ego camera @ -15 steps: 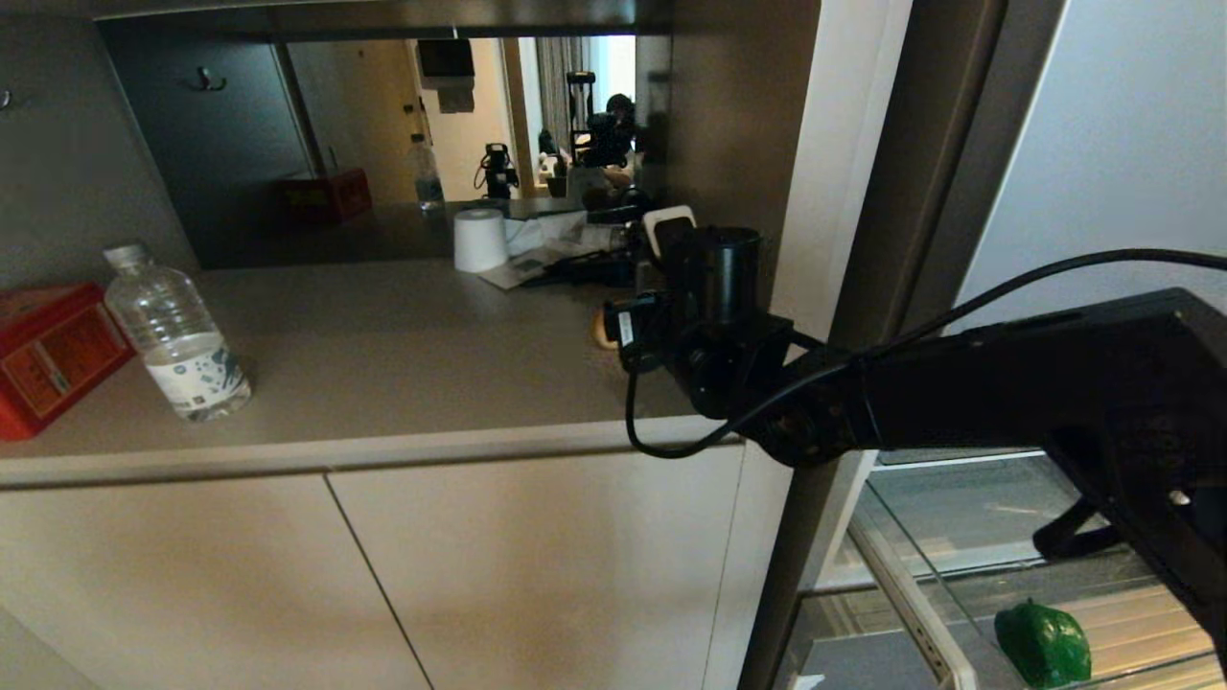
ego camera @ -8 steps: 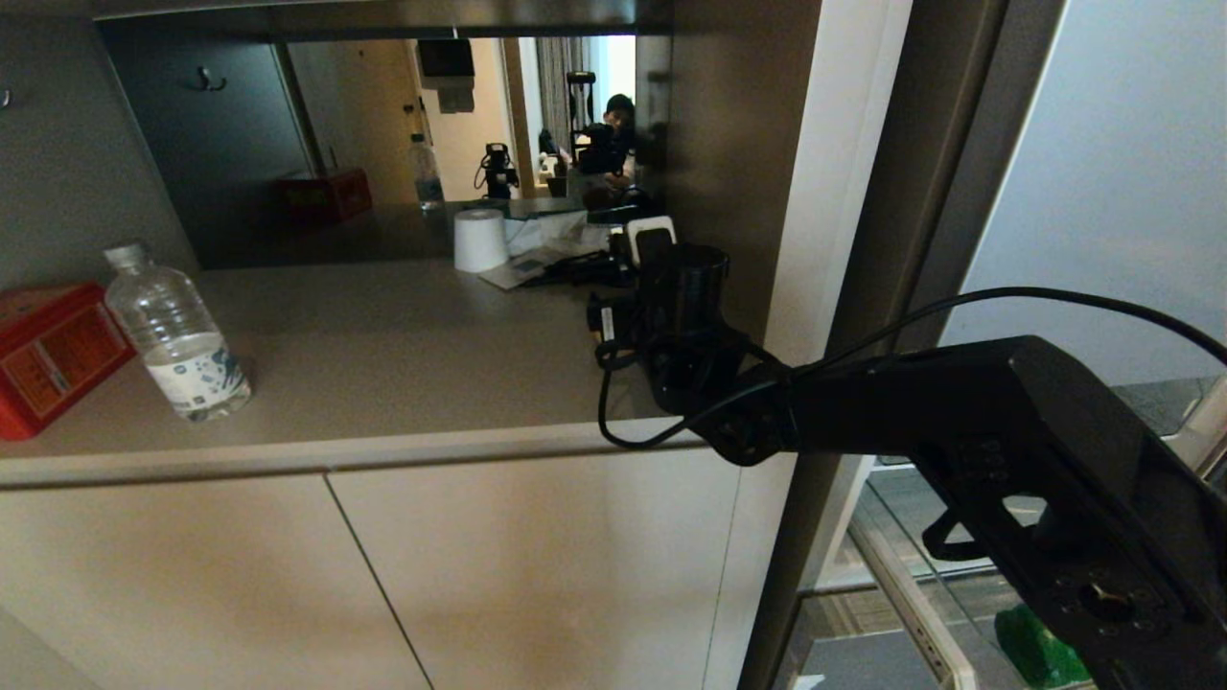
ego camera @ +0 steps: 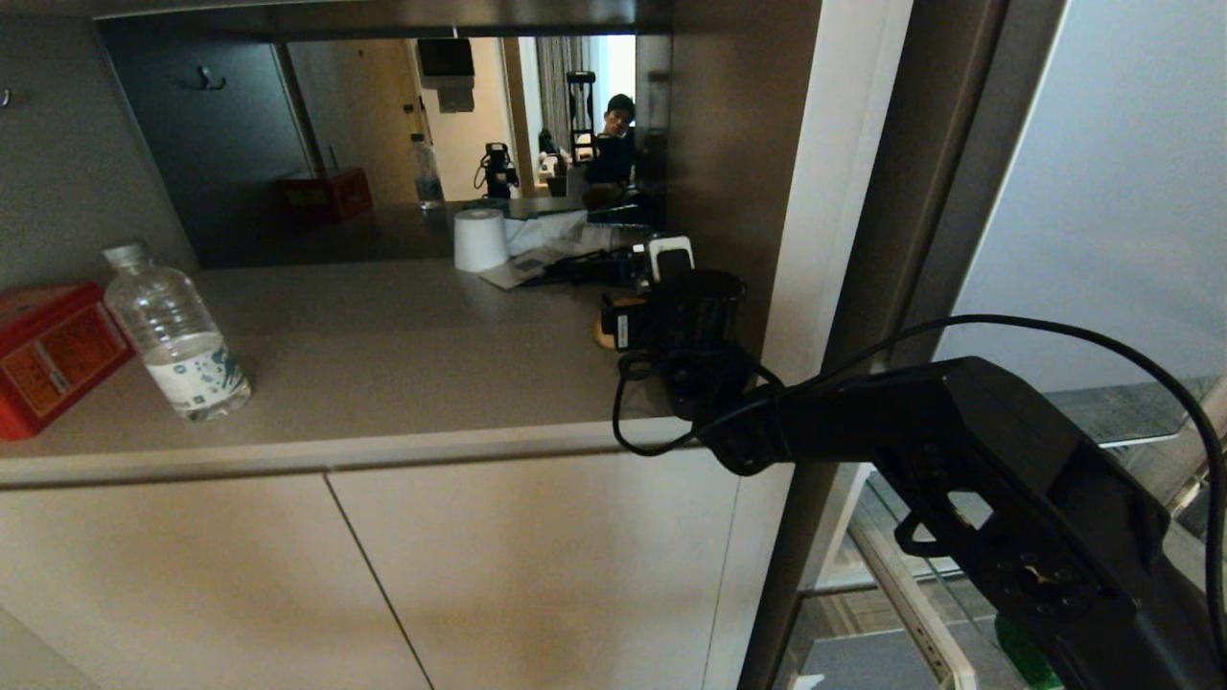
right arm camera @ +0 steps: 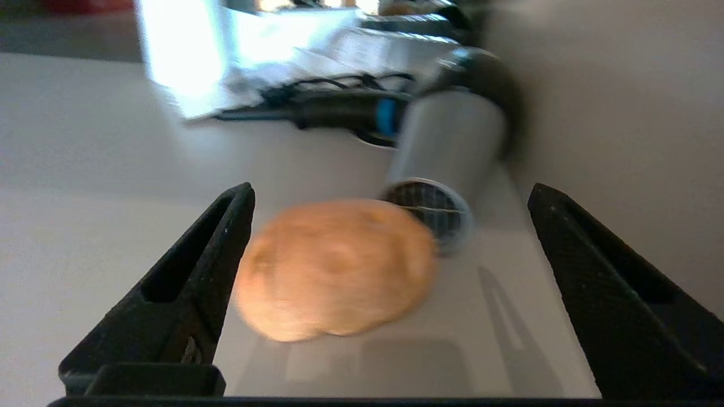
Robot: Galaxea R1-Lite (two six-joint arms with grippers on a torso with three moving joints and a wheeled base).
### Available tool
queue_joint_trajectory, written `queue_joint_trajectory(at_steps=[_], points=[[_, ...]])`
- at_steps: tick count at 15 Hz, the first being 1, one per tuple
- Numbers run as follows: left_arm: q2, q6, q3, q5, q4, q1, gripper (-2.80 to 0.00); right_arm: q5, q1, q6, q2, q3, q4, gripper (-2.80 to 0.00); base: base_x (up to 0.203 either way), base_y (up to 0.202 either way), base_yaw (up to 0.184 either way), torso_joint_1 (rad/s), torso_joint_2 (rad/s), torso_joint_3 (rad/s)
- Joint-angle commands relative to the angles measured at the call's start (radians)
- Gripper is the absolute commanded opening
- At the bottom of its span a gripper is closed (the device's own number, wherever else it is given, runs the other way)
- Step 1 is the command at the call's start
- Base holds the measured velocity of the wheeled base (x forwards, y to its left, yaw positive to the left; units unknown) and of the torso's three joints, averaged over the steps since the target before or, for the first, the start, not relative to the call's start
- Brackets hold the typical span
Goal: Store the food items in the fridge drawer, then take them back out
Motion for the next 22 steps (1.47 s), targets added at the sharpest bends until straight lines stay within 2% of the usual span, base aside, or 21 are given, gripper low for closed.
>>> queue_joint_trajectory(at_steps=[1, 5, 9, 22], points=[[0.002, 0.0, 0.0, 0.0, 0.0, 0.0, -2.8, 0.016, -0.002, -0.001, 0.012, 0.0, -0.01, 0.0, 0.0, 0.0, 0.0, 0.0, 0.0, 0.0], [0.002, -0.001, 0.0, 0.0, 0.0, 0.0, -2.8, 0.064, -0.012, -0.001, 0.012, 0.0, -0.004, 0.0, 0.0, 0.0, 0.0, 0.0, 0.0, 0.0], [0.002, 0.0, 0.0, 0.0, 0.0, 0.0, -2.8, 0.147, -0.034, -0.001, 0.005, 0.0, 0.022, 0.0, 0.0, 0.0, 0.0, 0.0, 0.0, 0.0], [0.002, 0.0, 0.0, 0.0, 0.0, 0.0, -2.8, 0.208, -0.036, 0.015, 0.023, 0.001, 0.075, 0.0, 0.0, 0.0, 0.0, 0.0, 0.0, 0.0]])
